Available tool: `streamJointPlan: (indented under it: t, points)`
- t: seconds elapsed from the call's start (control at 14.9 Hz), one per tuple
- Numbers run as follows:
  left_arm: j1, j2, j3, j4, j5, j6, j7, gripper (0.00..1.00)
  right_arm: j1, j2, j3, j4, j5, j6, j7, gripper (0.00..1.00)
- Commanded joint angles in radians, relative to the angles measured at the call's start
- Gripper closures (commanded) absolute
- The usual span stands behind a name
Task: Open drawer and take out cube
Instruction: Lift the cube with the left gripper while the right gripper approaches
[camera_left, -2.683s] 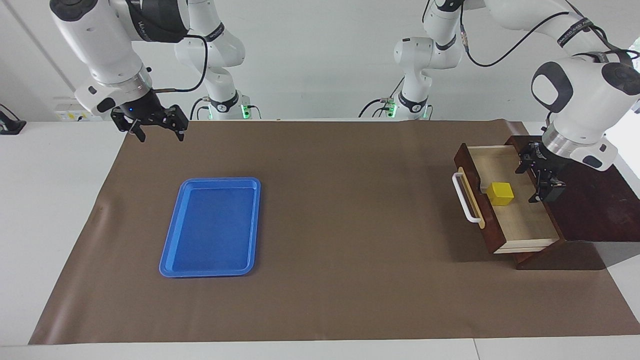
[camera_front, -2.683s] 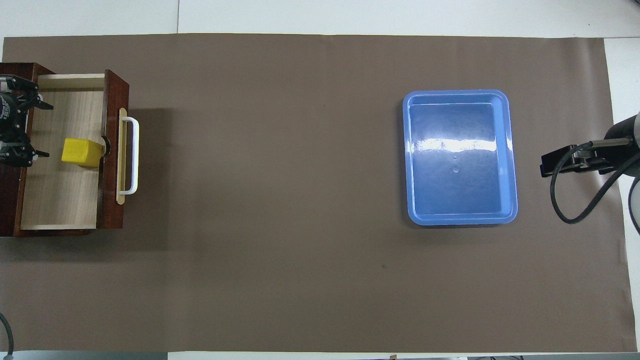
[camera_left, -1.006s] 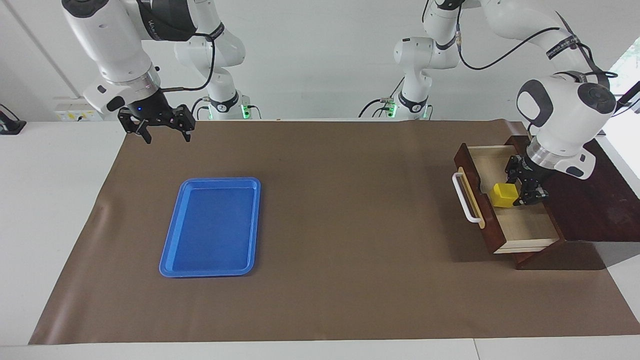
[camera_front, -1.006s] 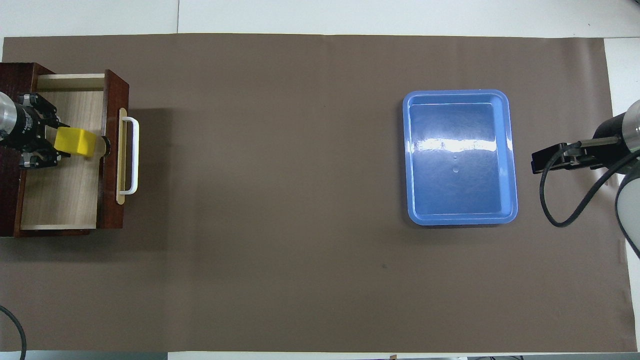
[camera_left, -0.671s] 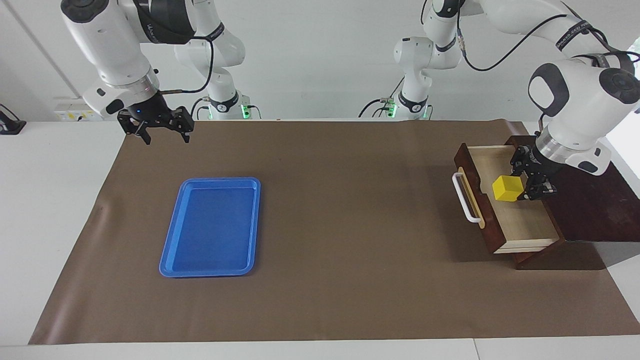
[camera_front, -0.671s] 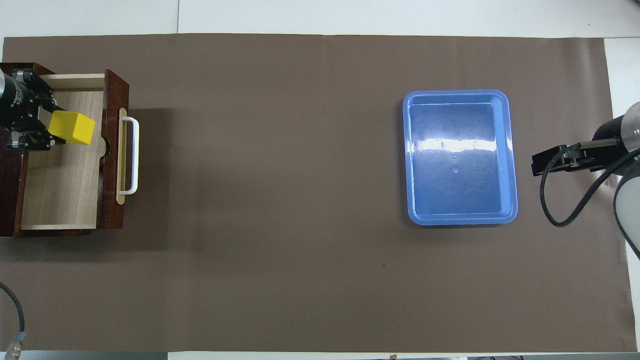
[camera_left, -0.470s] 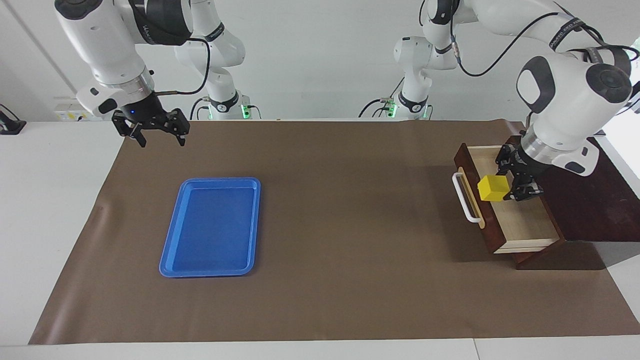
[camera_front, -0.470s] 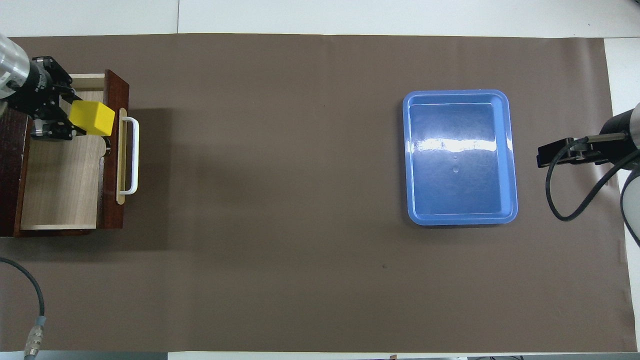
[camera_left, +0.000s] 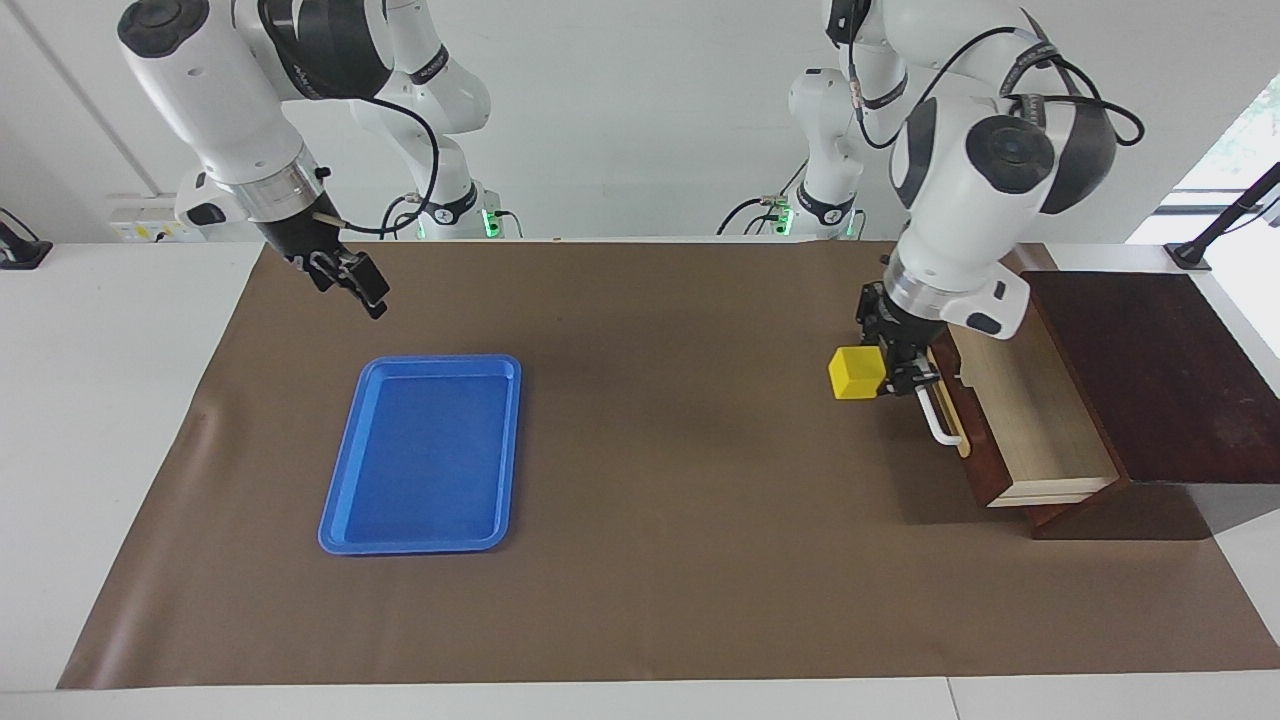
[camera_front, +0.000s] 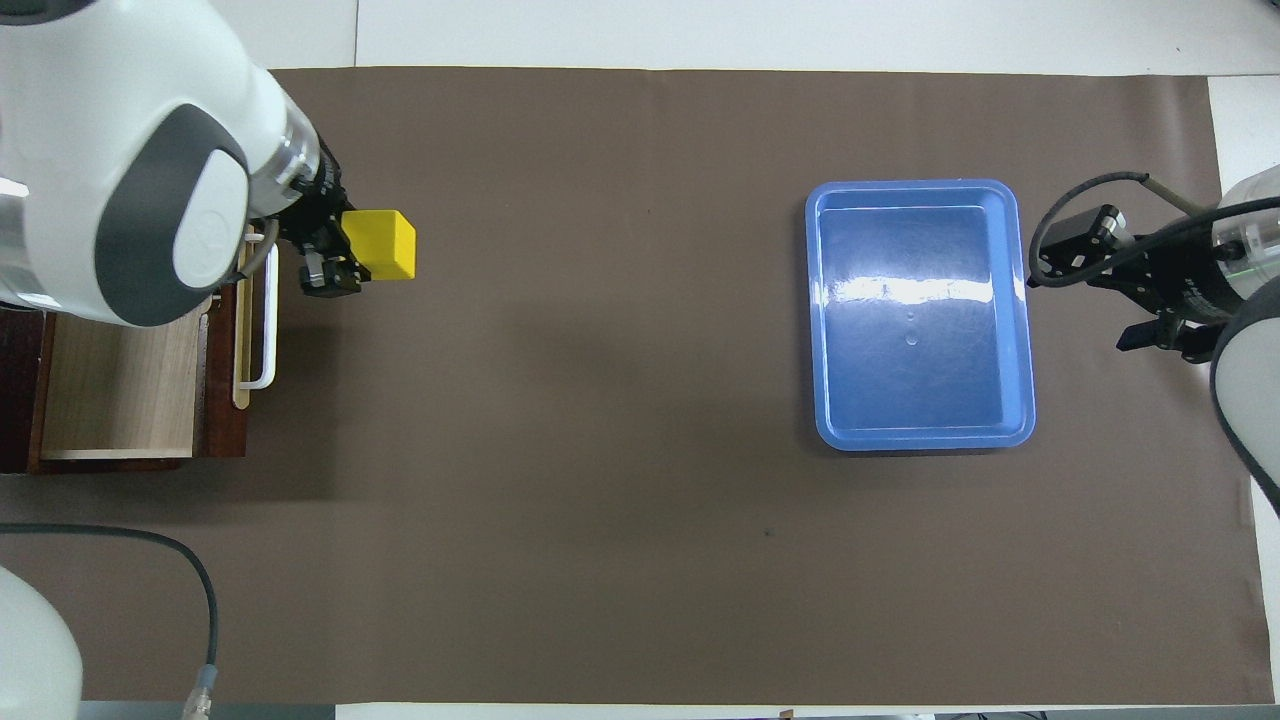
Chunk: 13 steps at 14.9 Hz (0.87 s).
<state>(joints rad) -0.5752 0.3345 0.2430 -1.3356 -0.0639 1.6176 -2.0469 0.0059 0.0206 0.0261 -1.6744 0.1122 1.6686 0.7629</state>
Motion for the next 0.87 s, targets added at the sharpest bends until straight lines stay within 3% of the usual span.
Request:
streamJointPlan:
  t: [0.0,0.4,0.8]
  points:
    - [-0.081,0.014,0.019,0.026,-0.025,0.053,-0.134,1.0,0.044,0.111,0.002,0.113,0.069,-0.006,0.271,0.03]
    - [-0.193,-0.02,0.019,-0.056,-0.022,0.136,-0.305,1.0,0.133,0.212,0.002,0.15,0.34,0.066,0.78,0.03]
    - [-0.232,-0.052,0.018,-0.117,-0.02,0.196,-0.36,1.0,0.284,0.268,0.0,0.167,0.382,0.18,0.909,0.03]
